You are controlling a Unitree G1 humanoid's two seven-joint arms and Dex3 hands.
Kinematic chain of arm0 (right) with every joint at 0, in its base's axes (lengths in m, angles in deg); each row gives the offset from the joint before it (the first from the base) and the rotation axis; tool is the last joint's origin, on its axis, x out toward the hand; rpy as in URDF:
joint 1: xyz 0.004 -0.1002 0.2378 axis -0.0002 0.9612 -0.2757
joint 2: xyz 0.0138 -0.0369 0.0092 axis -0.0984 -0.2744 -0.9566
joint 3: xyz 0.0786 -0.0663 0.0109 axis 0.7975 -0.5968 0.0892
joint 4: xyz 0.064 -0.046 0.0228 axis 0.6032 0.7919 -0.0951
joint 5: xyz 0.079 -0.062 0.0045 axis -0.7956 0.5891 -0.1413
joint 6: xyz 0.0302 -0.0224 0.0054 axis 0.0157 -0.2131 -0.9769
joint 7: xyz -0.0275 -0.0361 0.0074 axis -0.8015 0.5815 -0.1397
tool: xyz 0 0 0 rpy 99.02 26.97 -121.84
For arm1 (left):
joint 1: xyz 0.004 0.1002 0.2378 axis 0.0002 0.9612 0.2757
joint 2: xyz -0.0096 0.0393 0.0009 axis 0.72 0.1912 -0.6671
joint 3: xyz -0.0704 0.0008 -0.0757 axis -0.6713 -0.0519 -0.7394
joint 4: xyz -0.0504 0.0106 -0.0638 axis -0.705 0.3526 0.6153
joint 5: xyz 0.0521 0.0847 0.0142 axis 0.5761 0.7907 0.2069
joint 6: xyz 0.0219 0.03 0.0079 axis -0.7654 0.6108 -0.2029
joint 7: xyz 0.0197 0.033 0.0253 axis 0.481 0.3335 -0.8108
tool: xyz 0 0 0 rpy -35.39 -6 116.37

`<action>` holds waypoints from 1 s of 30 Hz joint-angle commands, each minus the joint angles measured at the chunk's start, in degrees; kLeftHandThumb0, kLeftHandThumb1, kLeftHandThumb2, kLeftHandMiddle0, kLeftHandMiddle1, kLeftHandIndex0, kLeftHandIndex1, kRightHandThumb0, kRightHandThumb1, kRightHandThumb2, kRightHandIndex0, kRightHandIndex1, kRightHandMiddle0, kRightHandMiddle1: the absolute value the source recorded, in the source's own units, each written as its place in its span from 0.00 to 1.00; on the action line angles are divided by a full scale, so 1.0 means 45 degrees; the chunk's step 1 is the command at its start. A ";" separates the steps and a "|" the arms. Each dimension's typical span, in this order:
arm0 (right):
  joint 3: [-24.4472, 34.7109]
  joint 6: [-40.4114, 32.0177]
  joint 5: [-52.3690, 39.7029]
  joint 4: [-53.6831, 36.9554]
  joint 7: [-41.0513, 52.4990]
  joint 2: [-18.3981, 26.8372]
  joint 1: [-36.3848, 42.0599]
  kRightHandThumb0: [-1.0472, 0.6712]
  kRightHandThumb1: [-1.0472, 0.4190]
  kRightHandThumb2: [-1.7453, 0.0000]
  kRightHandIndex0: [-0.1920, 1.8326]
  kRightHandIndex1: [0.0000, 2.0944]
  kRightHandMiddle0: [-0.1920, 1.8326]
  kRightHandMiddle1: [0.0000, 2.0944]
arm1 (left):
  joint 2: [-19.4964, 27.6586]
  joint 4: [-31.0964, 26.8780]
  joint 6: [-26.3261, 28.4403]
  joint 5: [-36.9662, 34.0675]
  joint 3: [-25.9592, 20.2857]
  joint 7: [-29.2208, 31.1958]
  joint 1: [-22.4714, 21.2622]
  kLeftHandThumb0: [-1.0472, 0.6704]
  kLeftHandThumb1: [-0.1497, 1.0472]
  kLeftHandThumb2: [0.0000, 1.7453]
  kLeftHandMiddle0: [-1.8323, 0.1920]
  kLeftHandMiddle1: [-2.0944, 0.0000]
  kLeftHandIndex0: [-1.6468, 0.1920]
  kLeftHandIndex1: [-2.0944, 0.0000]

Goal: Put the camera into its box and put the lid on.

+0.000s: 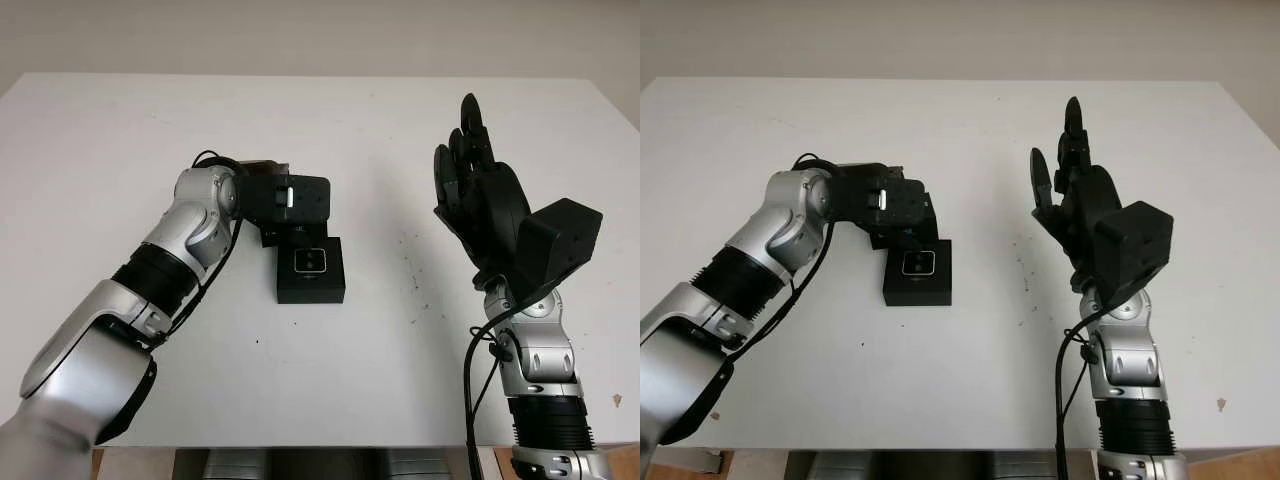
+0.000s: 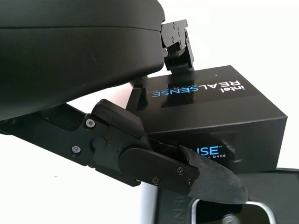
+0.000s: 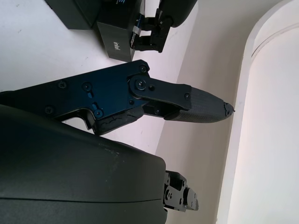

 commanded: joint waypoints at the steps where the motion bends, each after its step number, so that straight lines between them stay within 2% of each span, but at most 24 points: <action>1: 0.0068 -0.0003 -0.0005 -0.0139 0.0041 0.0109 0.0037 0.21 0.00 0.66 0.00 0.00 0.00 0.00 | -0.0171 0.0087 -0.0098 -0.0316 -0.0195 0.0044 0.0266 0.36 1.00 0.19 0.87 0.04 0.89 0.09; 3: 0.0078 0.0032 -0.0025 -0.0112 0.0055 0.0097 0.0028 0.21 0.00 0.66 0.00 0.00 0.00 0.00 | -0.0152 -0.0025 0.0001 -0.0508 -0.0388 0.0008 0.0174 0.40 1.00 0.21 0.96 0.17 0.96 0.23; 4: 0.0081 0.0049 -0.0027 -0.0108 0.0057 0.0091 0.0028 0.22 0.00 0.66 0.00 0.00 0.00 0.00 | -0.0119 -0.0080 0.0057 -0.0550 -0.0437 0.0023 0.0103 0.41 1.00 0.21 0.97 0.21 0.96 0.27; 6: 0.0071 0.0036 -0.0011 -0.0112 0.0064 0.0094 0.0016 0.22 0.00 0.65 0.00 0.00 0.00 0.00 | -0.0174 -0.0144 0.0493 -0.0673 -0.0627 0.0035 -0.0053 0.43 1.00 0.21 0.97 0.35 0.96 0.39; 8: 0.0063 0.0005 -0.0003 -0.0105 0.0070 0.0090 -0.0005 0.21 0.00 0.65 0.00 0.00 0.00 0.00 | -0.0126 -0.0152 0.0485 -0.0809 -0.0788 -0.0087 -0.0139 0.43 1.00 0.21 0.99 0.30 0.95 0.44; 9: 0.0059 0.0050 0.0005 -0.0062 0.0095 0.0100 -0.0013 0.21 0.00 0.65 0.00 0.00 0.00 0.00 | -0.0052 -0.0201 0.0364 -0.0828 -0.0818 -0.0133 -0.0161 0.43 1.00 0.20 0.99 0.29 0.95 0.43; 10: 0.0067 0.0023 -0.0013 -0.0078 0.0098 0.0082 -0.0007 0.21 0.00 0.65 0.00 0.00 0.00 0.00 | 0.0046 -0.0278 0.0176 -0.0833 -0.0834 -0.0166 -0.0169 0.43 1.00 0.19 1.00 0.23 0.96 0.37; 12: 0.0092 0.0081 -0.0094 -0.0030 0.0160 0.0043 -0.0015 0.22 0.00 0.65 0.00 0.00 0.00 0.00 | 0.0172 -0.0374 0.0050 -0.0903 -0.0942 -0.0127 -0.0235 0.43 1.00 0.19 1.00 0.21 0.95 0.31; 13: 0.0105 0.0114 -0.0140 0.0002 0.0197 0.0028 -0.0024 0.22 0.00 0.65 0.00 0.00 0.00 0.00 | 0.0214 -0.0394 0.0041 -0.0941 -0.0981 -0.0086 -0.0274 0.42 1.00 0.20 1.00 0.15 0.97 0.21; 14: 0.0116 0.0129 -0.0180 0.0022 0.0220 0.0010 -0.0030 0.22 0.00 0.65 0.00 0.00 0.00 0.00 | 0.0249 -0.0391 0.0049 -0.0970 -0.1010 -0.0042 -0.0326 0.42 1.00 0.20 1.00 0.12 0.98 0.17; 15: 0.0110 0.0140 -0.0166 0.0042 0.0213 0.0010 -0.0038 0.22 0.00 0.65 0.00 0.00 0.00 0.00 | 0.0281 -0.0387 0.0042 -0.1007 -0.1057 -0.0033 -0.0367 0.42 1.00 0.20 1.00 0.06 0.99 0.09; 16: 0.0103 0.0114 -0.0179 0.0053 0.0220 0.0005 -0.0052 0.23 0.00 0.65 0.00 0.00 0.00 0.00 | 0.0319 -0.0370 0.0029 -0.1023 -0.1091 -0.0034 -0.0413 0.42 1.00 0.20 0.93 0.03 0.92 0.04; 18: 0.0091 0.0052 -0.0191 0.0037 0.0195 -0.0025 -0.0058 0.23 0.00 0.65 0.00 0.00 0.00 0.00 | 0.0416 -0.0264 -0.0027 -0.0977 -0.1107 -0.0061 -0.0555 0.41 1.00 0.20 0.84 0.01 0.85 0.01; 19: 0.0092 0.0035 -0.0225 0.0036 0.0203 -0.0046 -0.0063 0.23 0.00 0.65 0.00 0.00 0.00 0.00 | 0.0481 -0.0229 -0.0104 -0.0957 -0.1119 -0.0085 -0.0615 0.41 1.00 0.20 0.88 0.00 0.87 0.00; 21: 0.0067 -0.0015 -0.0272 -0.0015 0.0233 -0.0061 -0.0052 0.23 0.00 0.66 0.00 0.00 0.00 0.00 | 0.0724 -0.0320 -0.0539 -0.0962 -0.1187 -0.0187 -0.0631 0.41 1.00 0.19 0.94 0.03 0.85 0.00; 22: 0.0047 -0.0029 -0.0265 -0.0031 0.0233 -0.0058 -0.0051 0.23 0.00 0.66 0.00 0.00 0.00 0.00 | 0.0852 -0.0524 -0.0616 -0.0905 -0.1209 -0.0189 -0.0616 0.41 1.00 0.19 0.95 0.02 0.83 0.00; 24: 0.0022 -0.0044 -0.0281 -0.0050 0.0246 -0.0064 -0.0055 0.23 0.00 0.65 0.00 0.00 0.00 0.00 | 0.1008 -0.1028 -0.0455 -0.0828 -0.1304 -0.0127 -0.0545 0.42 1.00 0.17 0.82 0.00 0.77 0.00; 26: -0.0002 -0.0028 -0.0260 -0.0059 0.0256 -0.0051 -0.0046 0.23 0.00 0.65 0.00 0.00 0.00 0.00 | 0.1371 -0.2019 -0.0422 -0.0667 -0.1307 0.0189 -0.0401 0.42 1.00 0.16 0.73 0.00 0.76 0.00; 30: -0.0022 -0.0090 -0.0248 -0.0038 0.0236 -0.0042 -0.0072 0.23 0.00 0.65 0.00 0.00 0.00 0.00 | 0.2138 -0.4147 -0.0454 -0.0467 -0.1325 0.1185 -0.0047 0.43 1.00 0.16 0.67 0.00 0.75 0.00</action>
